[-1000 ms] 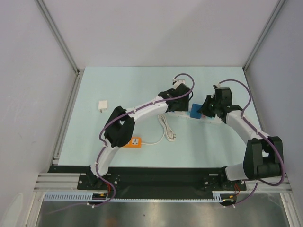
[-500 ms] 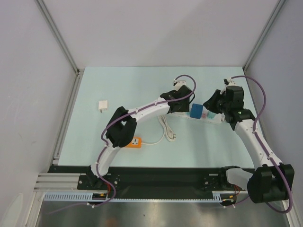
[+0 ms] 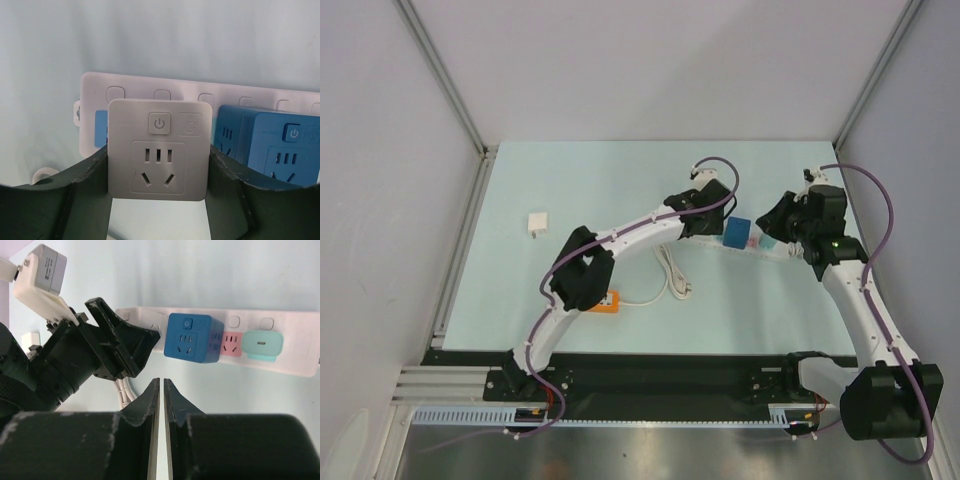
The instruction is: Insert the plug
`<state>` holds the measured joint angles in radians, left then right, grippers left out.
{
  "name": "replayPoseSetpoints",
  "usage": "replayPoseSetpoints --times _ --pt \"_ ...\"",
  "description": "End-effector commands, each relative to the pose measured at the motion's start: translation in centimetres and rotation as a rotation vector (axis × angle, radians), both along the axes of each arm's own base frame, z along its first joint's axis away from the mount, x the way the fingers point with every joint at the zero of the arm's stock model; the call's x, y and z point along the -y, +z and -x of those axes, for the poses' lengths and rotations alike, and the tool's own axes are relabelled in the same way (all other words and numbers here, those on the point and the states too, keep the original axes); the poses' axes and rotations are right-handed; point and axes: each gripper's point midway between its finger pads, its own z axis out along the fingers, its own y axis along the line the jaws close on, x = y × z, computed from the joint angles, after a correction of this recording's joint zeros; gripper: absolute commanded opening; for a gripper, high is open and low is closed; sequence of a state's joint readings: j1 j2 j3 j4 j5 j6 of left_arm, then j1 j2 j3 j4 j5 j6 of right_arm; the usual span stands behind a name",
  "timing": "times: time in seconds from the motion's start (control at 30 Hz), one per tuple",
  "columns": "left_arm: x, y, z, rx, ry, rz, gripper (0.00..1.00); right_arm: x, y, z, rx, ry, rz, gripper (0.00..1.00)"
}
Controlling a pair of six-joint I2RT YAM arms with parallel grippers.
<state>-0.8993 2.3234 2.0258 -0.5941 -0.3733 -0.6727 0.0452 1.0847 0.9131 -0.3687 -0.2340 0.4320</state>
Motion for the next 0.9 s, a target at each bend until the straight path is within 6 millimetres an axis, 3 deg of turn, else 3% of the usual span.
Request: replayPoseSetpoints --times 0.0,0.2,0.37,0.43,0.6,0.87 --pt "0.2 -4.7 0.8 -0.081 -0.004 -0.052 0.00 0.1 0.5 0.0 0.030 0.013 0.000 0.11" --pt "0.2 -6.3 1.3 -0.109 -0.042 -0.093 0.00 0.2 0.1 0.0 0.025 0.009 -0.002 0.11" --pt "-0.3 -6.9 1.7 -0.126 -0.050 -0.130 0.01 1.6 -1.5 -1.4 -0.013 -0.061 0.036 0.08" --pt "-0.7 -6.8 1.6 -0.124 -0.045 -0.147 0.00 1.3 -2.4 -2.1 -0.054 -0.058 0.017 0.04" --pt "-1.0 -6.4 1.3 -0.112 -0.038 -0.198 0.00 0.4 -2.2 -2.5 -0.057 -0.039 -0.036 0.03" --pt "0.0 -9.5 2.9 -0.158 -0.051 -0.214 0.00 0.5 -3.3 -1.9 -0.075 -0.028 -0.021 0.02"
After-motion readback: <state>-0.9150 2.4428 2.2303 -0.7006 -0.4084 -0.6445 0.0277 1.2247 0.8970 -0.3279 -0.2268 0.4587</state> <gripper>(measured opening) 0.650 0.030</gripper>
